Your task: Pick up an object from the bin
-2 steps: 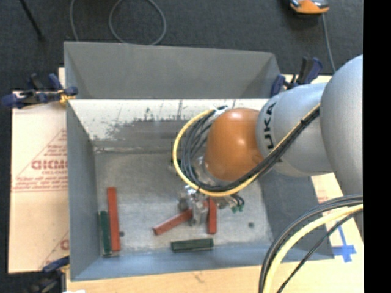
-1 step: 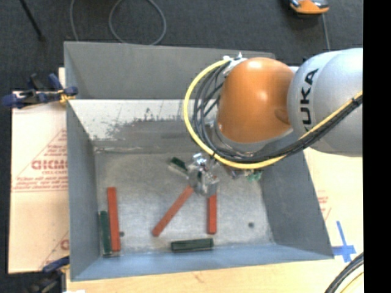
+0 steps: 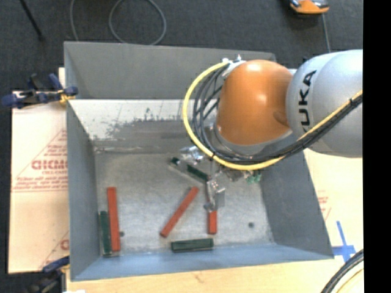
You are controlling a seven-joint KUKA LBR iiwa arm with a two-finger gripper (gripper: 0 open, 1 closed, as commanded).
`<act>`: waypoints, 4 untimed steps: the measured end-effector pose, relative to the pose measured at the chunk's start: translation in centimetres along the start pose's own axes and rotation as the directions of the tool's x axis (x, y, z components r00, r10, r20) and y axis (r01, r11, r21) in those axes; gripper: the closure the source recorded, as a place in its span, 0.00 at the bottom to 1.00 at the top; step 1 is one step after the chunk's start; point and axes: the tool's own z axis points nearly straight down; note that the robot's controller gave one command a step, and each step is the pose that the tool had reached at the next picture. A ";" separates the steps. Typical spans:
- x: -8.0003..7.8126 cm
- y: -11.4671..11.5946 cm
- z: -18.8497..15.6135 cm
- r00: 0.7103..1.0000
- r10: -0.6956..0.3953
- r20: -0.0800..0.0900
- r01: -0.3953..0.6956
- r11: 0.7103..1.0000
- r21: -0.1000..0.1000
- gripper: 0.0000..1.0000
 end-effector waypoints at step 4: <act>-5.4 -6.0 -12.7 0.688 -0.726 0.004 0.726 0.688 0.009 1.00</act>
Offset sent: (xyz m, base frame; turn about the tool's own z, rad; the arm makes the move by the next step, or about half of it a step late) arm -0.0144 0.0128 -0.0577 -0.6480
